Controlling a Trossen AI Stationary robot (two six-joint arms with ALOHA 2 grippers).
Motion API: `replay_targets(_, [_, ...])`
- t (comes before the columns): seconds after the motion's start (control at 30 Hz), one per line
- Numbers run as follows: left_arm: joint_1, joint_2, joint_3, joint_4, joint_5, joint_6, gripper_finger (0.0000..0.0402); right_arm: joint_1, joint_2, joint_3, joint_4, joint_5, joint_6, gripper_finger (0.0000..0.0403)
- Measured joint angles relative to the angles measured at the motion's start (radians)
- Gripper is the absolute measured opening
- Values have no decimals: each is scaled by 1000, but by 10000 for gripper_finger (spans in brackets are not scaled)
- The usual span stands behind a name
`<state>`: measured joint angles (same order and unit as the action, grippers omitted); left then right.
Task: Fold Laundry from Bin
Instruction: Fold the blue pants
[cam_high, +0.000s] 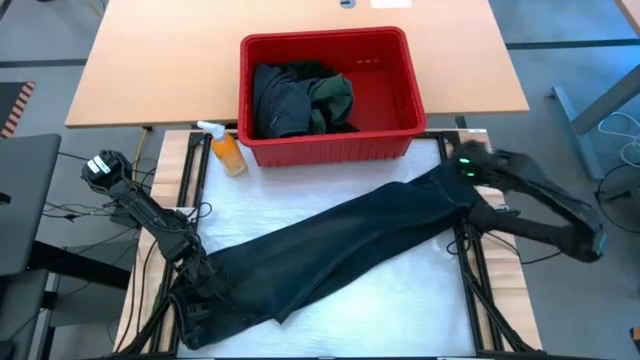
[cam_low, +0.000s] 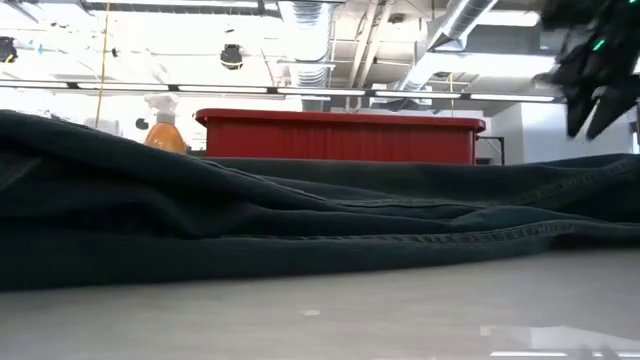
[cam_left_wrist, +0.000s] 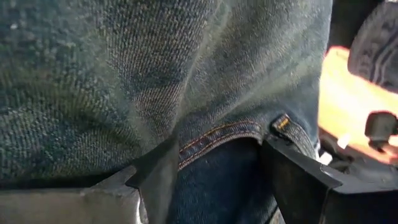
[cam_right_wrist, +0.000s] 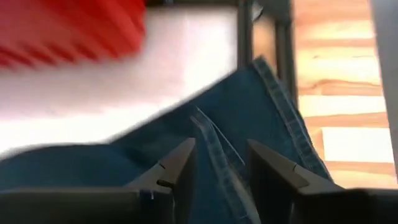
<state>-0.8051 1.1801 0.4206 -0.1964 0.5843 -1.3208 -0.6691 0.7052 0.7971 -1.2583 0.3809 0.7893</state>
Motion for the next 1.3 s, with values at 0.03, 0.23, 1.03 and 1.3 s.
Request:
replay_targets(0.03, [0,0,0,4,15,-1,224,-12,43,-16,25,-7,-29,164])
replay_targets(0.23, [-15,0,0,28,63,-51,224,-144,271,-38,117,-6,-206,189])
replay_targets(1.03, [-80,-1,1,26,-42,-207,224,538,466,-38,252,-220,265,244])
replay_targets(1.3, [-80,0,1,26,-50,-220,224,848,673,-29,326,-224,382,244])
